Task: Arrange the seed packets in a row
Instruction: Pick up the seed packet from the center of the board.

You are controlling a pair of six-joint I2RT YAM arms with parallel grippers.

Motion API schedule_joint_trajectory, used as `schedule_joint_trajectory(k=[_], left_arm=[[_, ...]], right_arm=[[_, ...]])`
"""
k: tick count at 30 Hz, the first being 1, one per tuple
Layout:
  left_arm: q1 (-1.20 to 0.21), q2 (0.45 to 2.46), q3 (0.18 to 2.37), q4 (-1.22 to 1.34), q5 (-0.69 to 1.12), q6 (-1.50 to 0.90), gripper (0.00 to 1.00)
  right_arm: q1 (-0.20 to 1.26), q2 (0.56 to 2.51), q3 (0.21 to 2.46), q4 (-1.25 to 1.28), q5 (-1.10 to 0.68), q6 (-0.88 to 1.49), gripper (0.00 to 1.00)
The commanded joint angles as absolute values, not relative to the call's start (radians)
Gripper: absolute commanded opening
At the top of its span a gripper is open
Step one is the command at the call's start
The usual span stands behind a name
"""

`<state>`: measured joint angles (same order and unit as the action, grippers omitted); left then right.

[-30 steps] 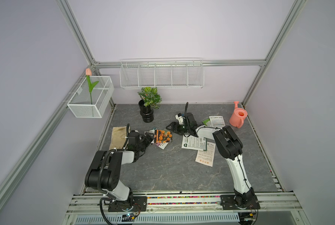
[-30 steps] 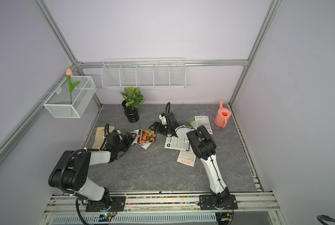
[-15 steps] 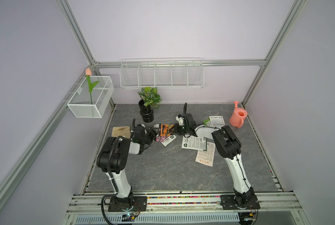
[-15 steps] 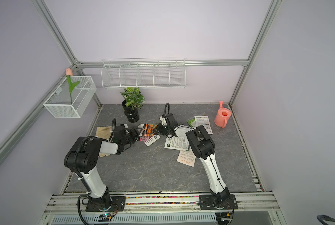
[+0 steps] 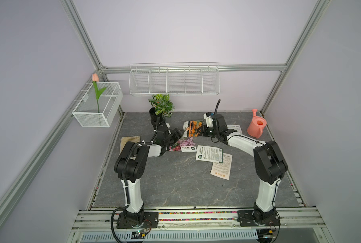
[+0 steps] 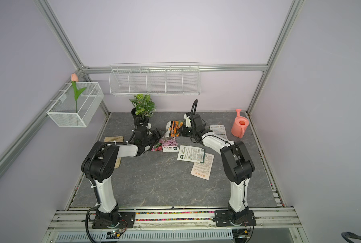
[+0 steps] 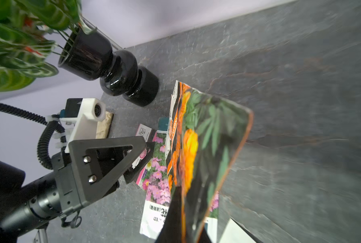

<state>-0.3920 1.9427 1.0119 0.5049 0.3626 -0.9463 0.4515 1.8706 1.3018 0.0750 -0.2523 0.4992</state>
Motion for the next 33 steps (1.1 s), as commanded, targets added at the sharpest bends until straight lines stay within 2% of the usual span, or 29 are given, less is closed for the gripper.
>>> schedule_joint_trajectory(k=[1, 6, 8, 12, 15, 19, 24, 26, 29, 32, 33], left_arm=[[-0.436, 1.845, 1.010, 0.460, 0.328, -0.895, 0.80], [-0.500, 1.722, 0.920, 0.489, 0.315, -0.890, 0.81], [-0.515, 1.673, 0.908, 0.424, 0.313, -0.853, 0.81], [-0.518, 1.557, 0.893, 0.222, 0.263, -0.728, 0.83], [-0.518, 1.462, 0.869, 0.113, 0.215, -0.648, 0.85], [-0.517, 1.365, 0.747, 0.179, 0.228, -0.691, 0.89], [-0.517, 1.304, 0.727, 0.072, 0.177, -0.573, 0.89], [-0.517, 1.276, 0.723, 0.047, 0.137, -0.497, 0.89], [-0.508, 1.200, 0.655, 0.101, 0.036, -0.482, 0.92], [-0.480, 1.131, 0.556, 0.246, 0.097, -0.462, 1.00], [-0.471, 1.123, 0.536, 0.285, 0.157, -0.447, 1.00]], right_arm=[[0.440, 1.766, 1.200, 0.127, -0.196, 0.446, 0.07], [0.439, 1.623, 1.022, 0.260, -0.197, 0.504, 0.07], [0.436, 1.588, 1.004, 0.254, -0.234, 0.507, 0.07], [0.419, 1.573, 1.069, 0.117, -0.436, 0.484, 0.07], [0.416, 1.537, 1.042, 0.098, -0.519, 0.505, 0.07], [0.415, 1.473, 0.973, 0.125, -0.578, 0.539, 0.07], [0.419, 1.523, 1.066, -0.082, -0.852, 0.453, 0.07], [0.429, 1.524, 1.058, -0.138, -0.884, 0.429, 0.07], [0.460, 1.510, 1.025, -0.203, -0.863, 0.382, 0.07], [0.498, 1.520, 0.996, -0.227, -0.859, 0.367, 0.07], [0.509, 1.525, 0.982, -0.219, -0.871, 0.368, 0.07]])
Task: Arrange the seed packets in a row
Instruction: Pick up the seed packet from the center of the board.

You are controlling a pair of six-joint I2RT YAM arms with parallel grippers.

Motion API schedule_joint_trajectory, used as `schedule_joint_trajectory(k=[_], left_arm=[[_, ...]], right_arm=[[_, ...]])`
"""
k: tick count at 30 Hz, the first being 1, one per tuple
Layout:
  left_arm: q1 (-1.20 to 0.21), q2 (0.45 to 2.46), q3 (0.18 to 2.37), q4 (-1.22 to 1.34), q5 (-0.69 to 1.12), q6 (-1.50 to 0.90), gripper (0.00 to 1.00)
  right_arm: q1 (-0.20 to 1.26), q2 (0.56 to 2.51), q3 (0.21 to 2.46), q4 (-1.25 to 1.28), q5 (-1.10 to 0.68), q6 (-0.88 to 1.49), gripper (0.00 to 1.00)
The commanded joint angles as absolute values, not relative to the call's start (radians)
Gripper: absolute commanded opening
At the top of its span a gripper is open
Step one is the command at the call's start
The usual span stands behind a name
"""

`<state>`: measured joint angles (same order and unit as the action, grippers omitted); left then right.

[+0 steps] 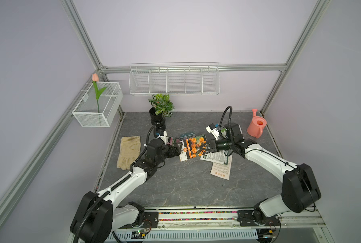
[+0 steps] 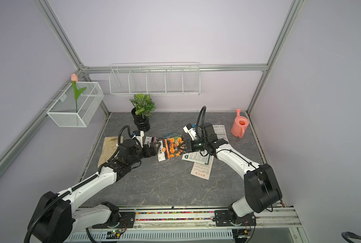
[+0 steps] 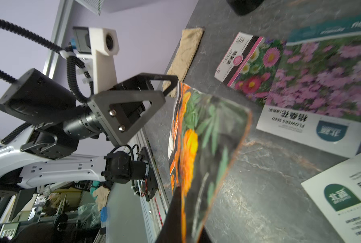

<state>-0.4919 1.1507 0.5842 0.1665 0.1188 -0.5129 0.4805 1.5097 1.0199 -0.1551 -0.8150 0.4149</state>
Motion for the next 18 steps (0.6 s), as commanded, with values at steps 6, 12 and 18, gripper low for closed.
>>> schedule_joint_trajectory(k=[6, 12, 18], left_arm=[[-0.466, 1.253, 0.614, 0.248, 0.550, -0.385, 1.00], [-0.470, 1.413, 0.672, 0.353, 0.913, -0.422, 0.90], [-0.476, 1.455, 0.693, 0.344, 0.996, -0.406, 0.76]], right_arm=[[0.541, 1.526, 0.886, -0.027, -0.932, 0.438, 0.07], [0.540, 1.550, 0.896, 0.001, -0.958, 0.438, 0.07], [0.524, 1.555, 0.909, 0.013, -0.974, 0.439, 0.07]])
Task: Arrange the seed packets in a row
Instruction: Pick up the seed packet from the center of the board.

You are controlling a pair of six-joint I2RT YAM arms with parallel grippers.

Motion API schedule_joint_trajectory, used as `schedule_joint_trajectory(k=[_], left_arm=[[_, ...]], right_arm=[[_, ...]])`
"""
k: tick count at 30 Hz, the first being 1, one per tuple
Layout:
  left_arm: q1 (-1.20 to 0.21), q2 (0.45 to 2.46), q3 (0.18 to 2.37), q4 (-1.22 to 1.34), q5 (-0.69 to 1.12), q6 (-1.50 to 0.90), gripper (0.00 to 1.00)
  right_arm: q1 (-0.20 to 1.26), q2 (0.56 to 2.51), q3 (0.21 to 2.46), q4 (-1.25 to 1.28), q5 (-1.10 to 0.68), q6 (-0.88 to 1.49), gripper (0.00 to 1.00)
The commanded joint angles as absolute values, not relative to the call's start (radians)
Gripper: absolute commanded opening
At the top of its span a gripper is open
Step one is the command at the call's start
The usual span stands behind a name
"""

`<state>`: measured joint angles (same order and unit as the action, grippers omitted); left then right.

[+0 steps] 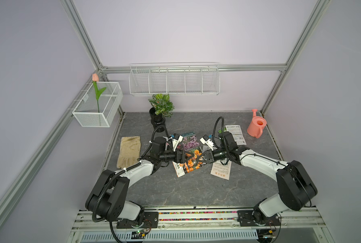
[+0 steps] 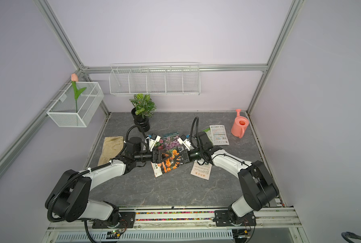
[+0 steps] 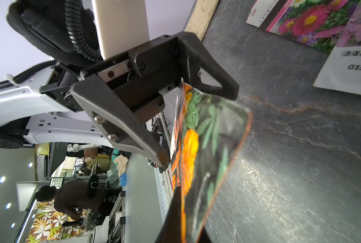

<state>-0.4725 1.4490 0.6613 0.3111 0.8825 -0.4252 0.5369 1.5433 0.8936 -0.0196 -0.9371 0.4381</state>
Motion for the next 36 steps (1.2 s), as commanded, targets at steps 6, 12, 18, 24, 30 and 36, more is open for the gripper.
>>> schedule_joint_trajectory(k=[6, 12, 18, 24, 30, 36], left_arm=[[-0.476, 1.471, 0.735, 0.248, 0.975, -0.373, 0.12], [-0.476, 1.507, 0.746, 0.308, 0.994, -0.427, 0.00], [-0.487, 1.471, 0.742, 0.305, 0.762, -0.552, 0.00], [-0.494, 1.367, 0.640, 0.293, 0.441, -0.802, 0.00], [-0.494, 1.192, 0.480, 0.276, 0.276, -0.962, 0.00], [-0.494, 1.012, 0.469, 0.062, 0.151, -0.940, 0.00]], right_arm=[[0.476, 1.549, 0.910, 0.013, -0.982, 0.443, 0.07], [0.453, 1.567, 0.908, 0.077, -0.983, 0.486, 0.31], [0.392, 1.507, 0.801, 0.195, -0.776, 0.591, 0.94], [0.404, 1.587, 0.680, 0.547, -0.748, 0.835, 0.91], [0.513, 1.812, 0.650, 1.086, -0.726, 1.145, 0.86], [0.631, 2.066, 0.758, 1.430, -0.702, 1.365, 0.79]])
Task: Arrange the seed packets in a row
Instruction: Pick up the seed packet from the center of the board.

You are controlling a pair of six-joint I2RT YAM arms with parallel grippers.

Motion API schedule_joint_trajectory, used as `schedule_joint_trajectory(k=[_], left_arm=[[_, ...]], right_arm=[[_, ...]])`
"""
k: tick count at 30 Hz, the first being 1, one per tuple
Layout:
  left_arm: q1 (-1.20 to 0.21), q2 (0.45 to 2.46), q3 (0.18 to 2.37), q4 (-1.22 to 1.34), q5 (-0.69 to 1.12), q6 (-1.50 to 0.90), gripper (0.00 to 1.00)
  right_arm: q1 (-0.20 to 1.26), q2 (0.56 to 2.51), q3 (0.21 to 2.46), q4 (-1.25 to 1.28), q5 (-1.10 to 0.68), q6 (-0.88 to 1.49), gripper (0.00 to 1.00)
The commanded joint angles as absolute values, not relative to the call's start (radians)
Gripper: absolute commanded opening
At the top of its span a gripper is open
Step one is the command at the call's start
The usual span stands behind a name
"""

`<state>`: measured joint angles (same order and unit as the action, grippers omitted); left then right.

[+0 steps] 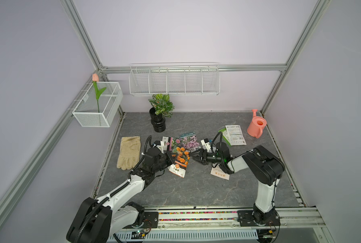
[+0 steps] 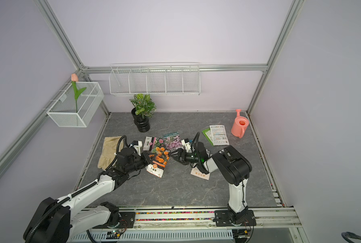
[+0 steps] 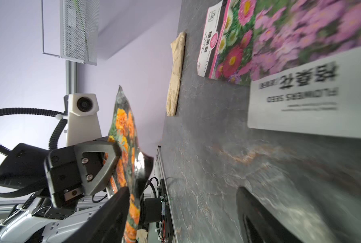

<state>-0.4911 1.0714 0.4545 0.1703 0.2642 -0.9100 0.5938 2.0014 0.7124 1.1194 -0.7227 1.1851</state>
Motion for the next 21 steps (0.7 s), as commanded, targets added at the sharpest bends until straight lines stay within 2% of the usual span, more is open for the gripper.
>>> schedule_joint_trajectory(k=[1, 8, 10, 15, 16, 17, 19, 20, 21], left_arm=[[-0.493, 0.995, 0.471, 0.036, 0.142, -0.933, 0.00], [-0.491, 0.924, 0.440, -0.019, 0.095, -0.925, 0.00], [-0.491, 0.925, 0.430, -0.009, 0.095, -0.925, 0.00], [-0.487, 0.926, 0.432, -0.046, 0.069, -0.919, 0.00], [-0.485, 0.924, 0.436, -0.062, 0.059, -0.914, 0.00], [-0.483, 0.919, 0.441, -0.091, 0.042, -0.910, 0.04], [-0.470, 0.908, 0.451, -0.151, 0.013, -0.906, 0.13], [-0.460, 0.901, 0.454, -0.171, 0.010, -0.902, 0.22], [-0.445, 0.892, 0.454, -0.188, 0.010, -0.898, 0.38]], right_arm=[[0.645, 2.083, 0.776, 1.433, -0.704, 1.376, 0.77], [0.725, 2.056, 0.824, 1.338, -0.674, 1.310, 0.70], [0.738, 2.052, 0.840, 1.323, -0.676, 1.310, 0.65], [0.767, 2.054, 0.873, 1.283, -0.669, 1.300, 0.18], [0.771, 2.053, 0.873, 1.268, -0.668, 1.291, 0.13], [0.776, 2.053, 0.873, 1.253, -0.667, 1.282, 0.07], [0.783, 2.056, 0.905, 1.235, -0.667, 1.269, 0.07], [0.784, 2.061, 0.910, 1.227, -0.665, 1.262, 0.07], [0.788, 2.067, 0.915, 1.219, -0.663, 1.256, 0.07]])
